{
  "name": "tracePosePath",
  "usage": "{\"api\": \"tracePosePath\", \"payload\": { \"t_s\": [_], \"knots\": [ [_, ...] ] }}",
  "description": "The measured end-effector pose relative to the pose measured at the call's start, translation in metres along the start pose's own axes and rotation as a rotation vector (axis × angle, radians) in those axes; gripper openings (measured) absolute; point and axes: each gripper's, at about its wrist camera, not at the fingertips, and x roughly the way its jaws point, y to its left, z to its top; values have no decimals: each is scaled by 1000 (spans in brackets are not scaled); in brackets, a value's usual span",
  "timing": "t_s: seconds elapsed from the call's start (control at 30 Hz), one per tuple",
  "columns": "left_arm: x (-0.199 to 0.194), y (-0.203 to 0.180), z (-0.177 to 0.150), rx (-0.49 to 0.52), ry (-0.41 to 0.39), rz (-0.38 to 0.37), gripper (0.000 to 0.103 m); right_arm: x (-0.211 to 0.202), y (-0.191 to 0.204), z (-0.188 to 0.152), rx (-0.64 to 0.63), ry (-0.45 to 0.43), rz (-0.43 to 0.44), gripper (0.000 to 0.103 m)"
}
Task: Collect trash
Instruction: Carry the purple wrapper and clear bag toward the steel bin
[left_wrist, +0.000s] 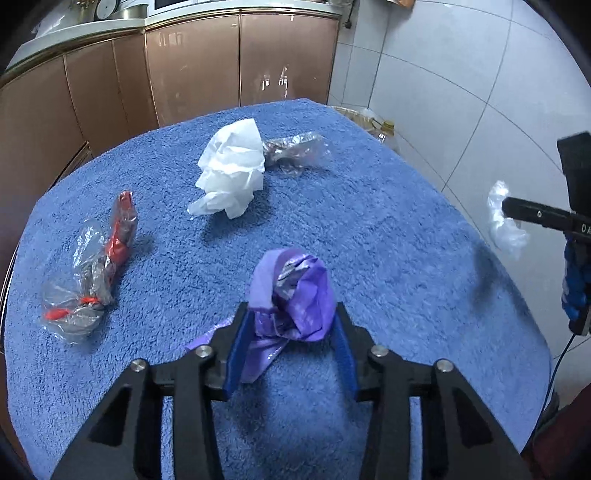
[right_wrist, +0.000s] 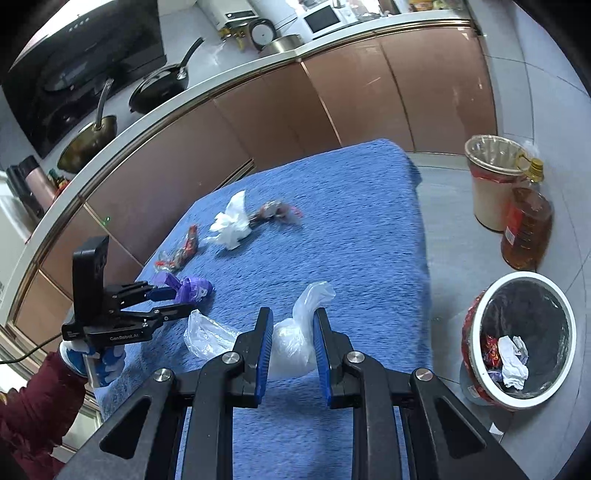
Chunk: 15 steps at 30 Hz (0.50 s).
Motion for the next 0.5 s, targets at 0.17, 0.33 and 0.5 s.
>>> {"api": "tracePosePath", "payload": {
  "t_s": [0.17,0.33,0.5],
  "knots": [
    [-3,-7,12,-22,-11,19,34,-9,-21,2,35,-40,5,20],
    [-10,-37,41,-3,-48,-32,34,-25,-52,3,81,-103,-16,20],
    [3,-92,86,53,-74,-149,34,-48,-97,3,163,-163,-141,20]
  ]
}}
